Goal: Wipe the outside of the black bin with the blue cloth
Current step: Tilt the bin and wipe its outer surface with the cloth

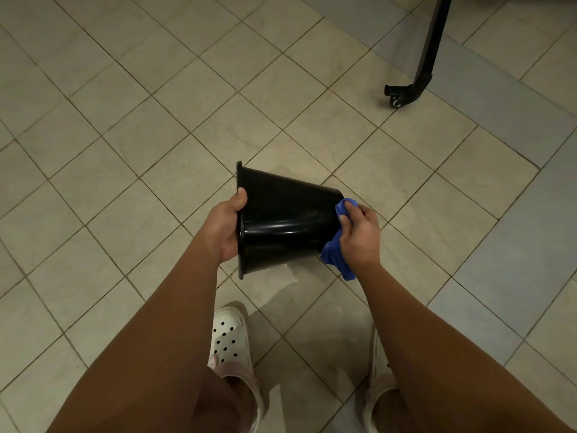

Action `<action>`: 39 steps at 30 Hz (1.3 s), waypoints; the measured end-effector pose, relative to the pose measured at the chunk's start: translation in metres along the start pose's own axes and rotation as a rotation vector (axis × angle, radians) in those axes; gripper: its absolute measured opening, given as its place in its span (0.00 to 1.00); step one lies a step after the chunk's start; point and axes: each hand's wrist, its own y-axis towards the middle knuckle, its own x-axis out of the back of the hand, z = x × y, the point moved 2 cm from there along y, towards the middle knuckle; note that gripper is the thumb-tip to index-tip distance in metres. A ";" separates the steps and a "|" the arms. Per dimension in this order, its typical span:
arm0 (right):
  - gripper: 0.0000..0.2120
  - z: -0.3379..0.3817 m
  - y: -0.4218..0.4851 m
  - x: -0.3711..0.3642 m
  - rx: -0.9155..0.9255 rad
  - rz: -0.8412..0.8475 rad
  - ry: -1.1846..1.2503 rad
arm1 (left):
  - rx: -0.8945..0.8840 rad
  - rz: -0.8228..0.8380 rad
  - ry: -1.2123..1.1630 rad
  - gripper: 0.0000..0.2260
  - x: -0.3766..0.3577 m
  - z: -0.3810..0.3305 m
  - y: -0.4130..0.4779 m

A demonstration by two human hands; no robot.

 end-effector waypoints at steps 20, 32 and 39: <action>0.13 0.006 -0.008 0.002 0.044 -0.140 -0.112 | -0.096 -0.159 0.243 0.24 -0.004 0.013 0.016; 0.29 -0.013 -0.042 -0.033 0.538 0.021 -0.317 | -0.052 -0.213 0.198 0.28 0.000 0.018 0.022; 0.35 -0.025 -0.038 -0.032 0.430 -0.001 -0.475 | -0.077 -0.239 0.252 0.29 0.001 0.021 0.024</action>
